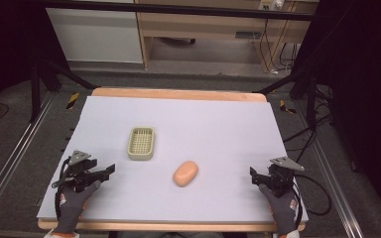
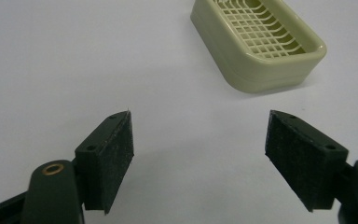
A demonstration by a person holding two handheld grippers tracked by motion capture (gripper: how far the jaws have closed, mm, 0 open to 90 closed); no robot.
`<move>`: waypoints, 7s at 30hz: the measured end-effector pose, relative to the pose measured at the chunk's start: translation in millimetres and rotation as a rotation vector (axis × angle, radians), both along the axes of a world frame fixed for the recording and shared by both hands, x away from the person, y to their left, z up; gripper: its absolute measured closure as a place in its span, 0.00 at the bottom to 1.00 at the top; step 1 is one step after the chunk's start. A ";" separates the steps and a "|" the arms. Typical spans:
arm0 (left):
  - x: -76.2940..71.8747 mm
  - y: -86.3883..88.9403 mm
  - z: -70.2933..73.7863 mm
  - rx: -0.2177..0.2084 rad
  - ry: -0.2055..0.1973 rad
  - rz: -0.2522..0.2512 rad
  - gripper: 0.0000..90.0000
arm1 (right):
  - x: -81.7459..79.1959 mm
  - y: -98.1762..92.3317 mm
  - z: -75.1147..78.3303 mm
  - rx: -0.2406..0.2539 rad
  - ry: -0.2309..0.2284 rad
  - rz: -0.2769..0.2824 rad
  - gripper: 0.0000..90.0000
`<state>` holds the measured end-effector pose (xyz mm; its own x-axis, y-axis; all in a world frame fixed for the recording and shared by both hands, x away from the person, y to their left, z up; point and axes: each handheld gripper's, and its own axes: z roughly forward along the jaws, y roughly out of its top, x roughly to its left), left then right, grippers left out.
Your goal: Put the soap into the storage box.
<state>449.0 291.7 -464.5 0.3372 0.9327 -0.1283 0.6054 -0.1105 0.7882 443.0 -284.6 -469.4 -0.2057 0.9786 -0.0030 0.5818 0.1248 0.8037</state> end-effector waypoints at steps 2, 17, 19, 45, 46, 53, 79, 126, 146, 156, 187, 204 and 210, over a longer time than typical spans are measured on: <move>-1.5 -1.8 1.5 -0.002 -0.004 -0.009 0.27 | -1.0 -0.4 -1.0 -0.005 0.001 0.006 0.10; -8.3 -19.4 8.9 0.010 -0.012 -0.056 0.33 | -2.9 1.1 -1.3 -0.013 0.001 0.009 0.08; -8.5 -22.1 8.9 0.011 -0.016 -0.063 0.34 | -2.9 1.4 -1.5 -0.014 0.001 0.009 0.08; -12.0 -51.7 10.7 0.046 -0.025 -0.124 0.36 | -4.0 5.8 -1.3 -0.026 0.005 0.024 0.08; -12.2 -53.0 11.1 0.045 -0.026 -0.126 0.35 | -3.8 6.2 -1.5 -0.027 0.006 0.023 0.08; -11.2 -62.4 12.9 0.052 -0.025 -0.149 0.34 | -4.1 6.8 -1.6 -0.028 0.008 0.023 0.08; 5.4 -105.5 42.6 0.049 -0.051 -0.240 0.30 | -5.6 7.8 -0.3 -0.025 0.005 0.022 0.07; 28.2 -186.7 44.1 0.129 0.000 -0.384 0.27 | -5.6 10.6 2.4 -0.025 0.005 0.036 0.08; 32.7 -212.0 36.5 0.185 0.039 -0.442 0.25 | -4.9 10.4 2.2 -0.029 0.008 0.036 0.08; 31.4 -226.6 29.2 0.219 0.061 -0.477 0.24 | -4.4 11.1 1.6 -0.027 0.017 0.037 0.08; 35.5 -251.6 4.3 0.306 0.139 -0.509 0.23 | -3.2 11.3 0.5 -0.023 0.030 0.041 0.08; 37.0 -253.4 -1.6 0.314 0.188 -0.518 0.32 | -2.8 11.8 0.0 -0.025 0.033 0.042 0.08; 37.7 -254.0 -0.6 0.317 0.200 -0.516 0.34 | -2.8 11.8 0.0 -0.025 0.033 0.041 0.08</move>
